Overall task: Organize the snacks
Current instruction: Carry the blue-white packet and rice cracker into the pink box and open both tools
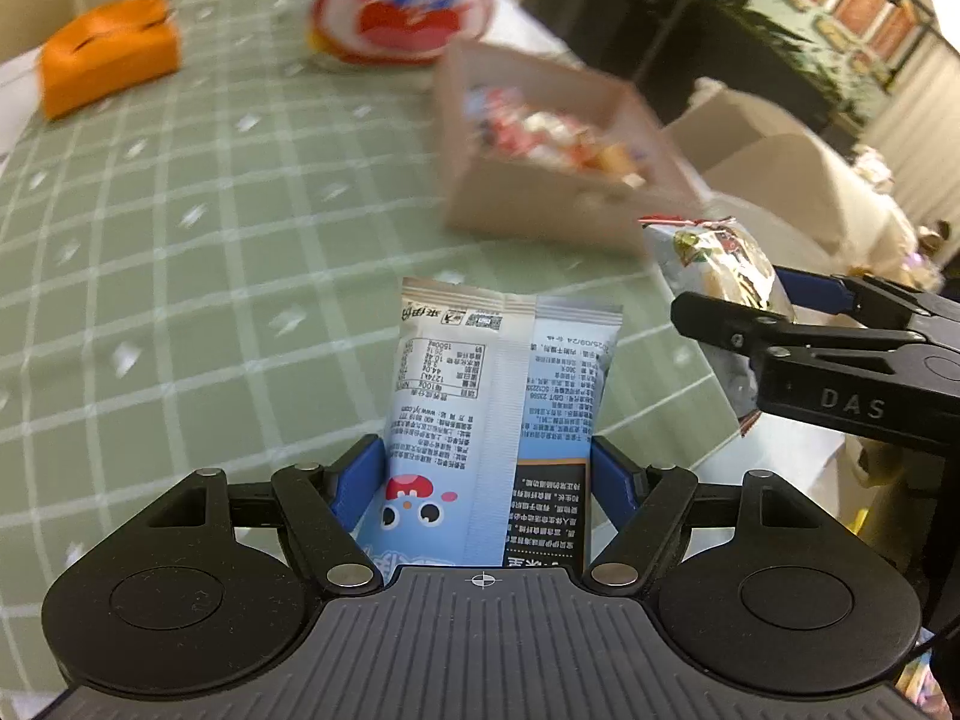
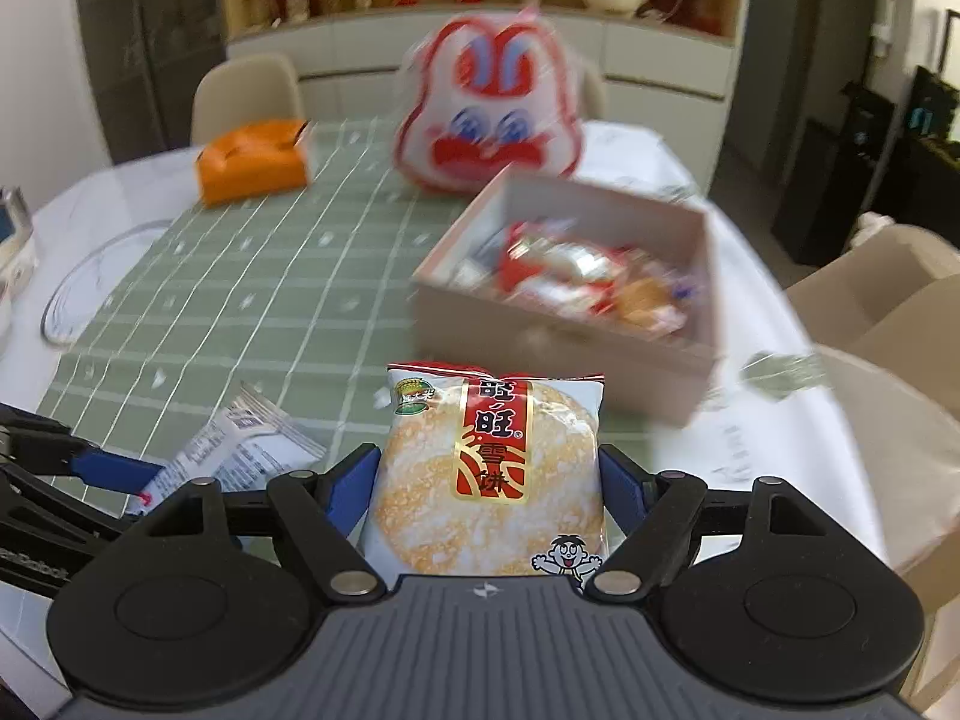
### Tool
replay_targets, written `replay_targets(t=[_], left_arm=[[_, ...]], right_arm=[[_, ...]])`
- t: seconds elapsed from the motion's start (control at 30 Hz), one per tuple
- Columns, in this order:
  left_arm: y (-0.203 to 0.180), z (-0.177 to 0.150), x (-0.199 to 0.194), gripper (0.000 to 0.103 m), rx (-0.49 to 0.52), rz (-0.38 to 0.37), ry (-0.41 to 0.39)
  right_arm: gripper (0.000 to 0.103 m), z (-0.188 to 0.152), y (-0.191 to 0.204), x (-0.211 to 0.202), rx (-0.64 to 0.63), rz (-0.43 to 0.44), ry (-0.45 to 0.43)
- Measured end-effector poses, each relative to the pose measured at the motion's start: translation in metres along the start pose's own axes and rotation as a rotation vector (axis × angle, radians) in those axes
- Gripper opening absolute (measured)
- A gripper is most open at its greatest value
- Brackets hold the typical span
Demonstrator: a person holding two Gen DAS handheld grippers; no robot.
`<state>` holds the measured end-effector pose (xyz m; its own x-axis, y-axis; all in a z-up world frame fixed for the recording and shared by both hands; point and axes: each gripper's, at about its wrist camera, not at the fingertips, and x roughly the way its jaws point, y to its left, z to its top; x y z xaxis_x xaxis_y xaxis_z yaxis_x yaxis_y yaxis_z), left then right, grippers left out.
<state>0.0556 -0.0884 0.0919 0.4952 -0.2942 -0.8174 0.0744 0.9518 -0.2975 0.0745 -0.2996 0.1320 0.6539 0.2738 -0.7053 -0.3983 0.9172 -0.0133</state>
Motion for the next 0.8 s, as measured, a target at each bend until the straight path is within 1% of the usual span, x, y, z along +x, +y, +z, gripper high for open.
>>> replay_targets(t=[0.1,0.17,0.27,0.33,0.37,0.43,0.47,0.5,0.53,0.57,0.6,0.7,0.8], left_arm=[[-0.019,0.026,0.001,0.079,0.036,-0.017,-0.037],[-0.030,0.047,0.000,0.079,0.060,-0.022,-0.076],[-0.039,0.081,-0.001,0.079,0.061,-0.037,-0.165],[-0.041,0.108,0.007,0.079,0.040,-0.054,-0.231],[-0.040,0.122,0.016,0.080,0.015,-0.076,-0.259],[-0.036,0.149,0.042,0.082,-0.047,-0.169,-0.309],[-0.034,0.161,0.062,0.087,-0.064,-0.195,-0.325],[-0.033,0.171,0.080,0.087,-0.058,-0.173,-0.310],[-0.034,0.180,0.102,0.086,-0.038,-0.118,-0.269],[-0.034,0.185,0.118,0.086,-0.026,-0.075,-0.237],[-0.034,0.186,0.127,0.086,-0.032,-0.052,-0.222],[-0.033,0.183,0.128,0.086,-0.056,-0.025,-0.258],[-0.039,0.182,0.123,0.087,-0.012,0.014,-0.277]], right_arm=[[0.078,0.015,-0.020,-0.014,0.010,-0.024,-0.051],[0.078,0.029,-0.035,-0.023,0.026,-0.032,-0.096],[0.078,0.057,-0.058,-0.030,0.047,-0.040,-0.162],[0.078,0.075,-0.073,-0.028,0.059,-0.042,-0.181],[0.078,0.083,-0.080,-0.026,0.061,-0.046,-0.187],[0.078,0.097,-0.092,-0.016,0.055,-0.060,-0.198],[0.078,0.103,-0.096,-0.009,0.050,-0.066,-0.197],[0.078,0.109,-0.101,-0.001,0.049,-0.067,-0.188],[0.078,0.113,-0.106,0.007,0.053,-0.062,-0.173],[0.078,0.116,-0.111,0.015,0.059,-0.051,-0.156],[0.078,0.119,-0.115,0.023,0.062,-0.040,-0.140],[0.078,0.124,-0.119,0.045,0.041,-0.016,-0.122],[0.078,0.130,-0.119,0.072,0.027,0.004,-0.101]])
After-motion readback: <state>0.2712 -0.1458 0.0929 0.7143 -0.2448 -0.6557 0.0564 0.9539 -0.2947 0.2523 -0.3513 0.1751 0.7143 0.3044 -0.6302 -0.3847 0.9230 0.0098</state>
